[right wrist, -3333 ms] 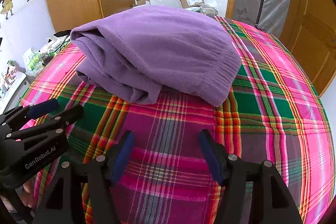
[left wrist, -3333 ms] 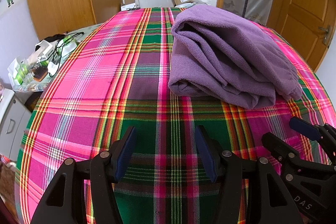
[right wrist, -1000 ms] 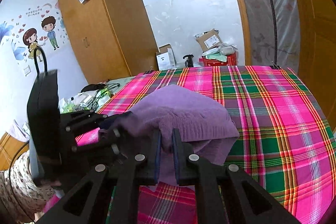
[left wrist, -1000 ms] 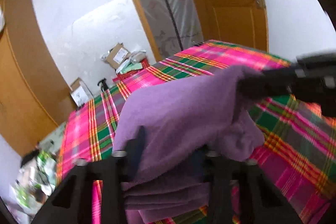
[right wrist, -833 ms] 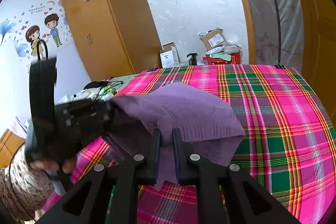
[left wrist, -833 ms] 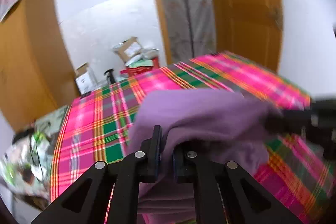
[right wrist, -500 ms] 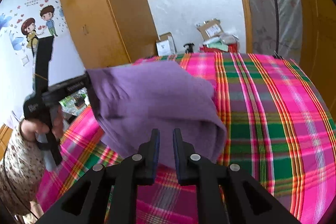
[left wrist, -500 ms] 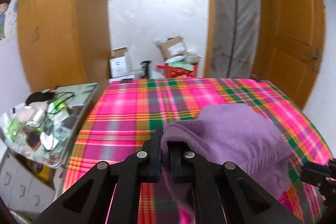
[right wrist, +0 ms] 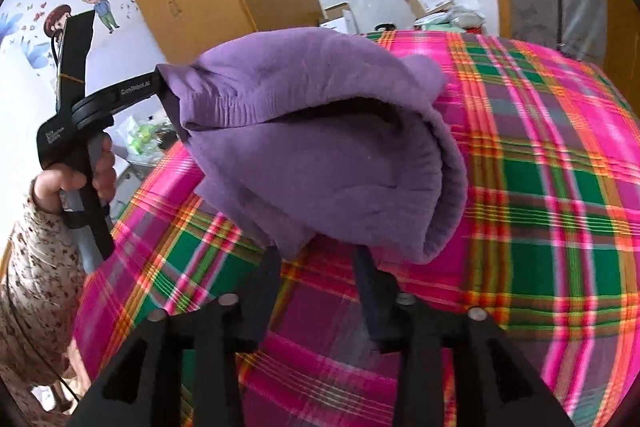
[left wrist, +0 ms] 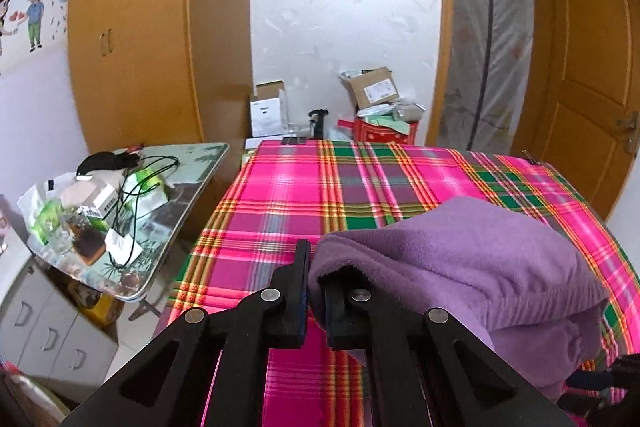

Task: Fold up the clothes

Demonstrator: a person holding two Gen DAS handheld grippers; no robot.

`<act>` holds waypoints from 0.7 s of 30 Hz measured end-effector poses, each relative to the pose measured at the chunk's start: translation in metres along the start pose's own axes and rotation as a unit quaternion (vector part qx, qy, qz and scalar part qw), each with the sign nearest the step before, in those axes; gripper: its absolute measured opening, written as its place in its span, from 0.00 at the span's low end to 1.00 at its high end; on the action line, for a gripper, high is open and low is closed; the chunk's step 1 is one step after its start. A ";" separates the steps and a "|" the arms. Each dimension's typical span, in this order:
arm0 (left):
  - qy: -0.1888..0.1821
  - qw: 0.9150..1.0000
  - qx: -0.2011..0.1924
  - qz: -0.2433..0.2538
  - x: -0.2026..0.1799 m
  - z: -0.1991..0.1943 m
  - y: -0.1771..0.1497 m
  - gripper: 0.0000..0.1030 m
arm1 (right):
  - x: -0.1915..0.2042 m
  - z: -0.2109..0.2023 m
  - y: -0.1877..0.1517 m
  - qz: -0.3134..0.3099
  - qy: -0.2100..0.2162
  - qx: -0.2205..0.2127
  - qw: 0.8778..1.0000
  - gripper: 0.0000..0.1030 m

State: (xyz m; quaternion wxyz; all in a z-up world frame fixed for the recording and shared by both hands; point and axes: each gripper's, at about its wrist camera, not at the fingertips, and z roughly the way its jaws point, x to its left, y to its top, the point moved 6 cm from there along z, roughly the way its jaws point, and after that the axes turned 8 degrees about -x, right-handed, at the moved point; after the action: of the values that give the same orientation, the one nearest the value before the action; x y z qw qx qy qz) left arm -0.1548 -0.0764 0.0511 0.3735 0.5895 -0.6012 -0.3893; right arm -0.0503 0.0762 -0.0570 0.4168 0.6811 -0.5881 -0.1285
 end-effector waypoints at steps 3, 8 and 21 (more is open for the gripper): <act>0.012 1.000 -0.001 -0.008 0.010 0.001 0.000 0.06 | 0.003 0.013 0.001 0.001 0.001 0.009 1.000 0.41; 0.030 0.999 0.000 -0.017 0.025 0.002 -0.002 0.06 | 0.010 0.028 0.010 0.001 0.015 0.006 1.000 0.41; 0.079 0.995 0.030 -0.046 0.066 0.001 -0.028 0.06 | 0.042 0.036 0.047 -0.041 0.040 -0.028 0.998 0.18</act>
State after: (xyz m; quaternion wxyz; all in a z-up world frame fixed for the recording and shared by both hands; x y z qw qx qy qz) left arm -0.1459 -0.1422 0.0248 0.3838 0.6565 -0.5534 -0.3397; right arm -0.0957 0.0252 -0.0321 0.4537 0.6970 -0.5389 -0.1341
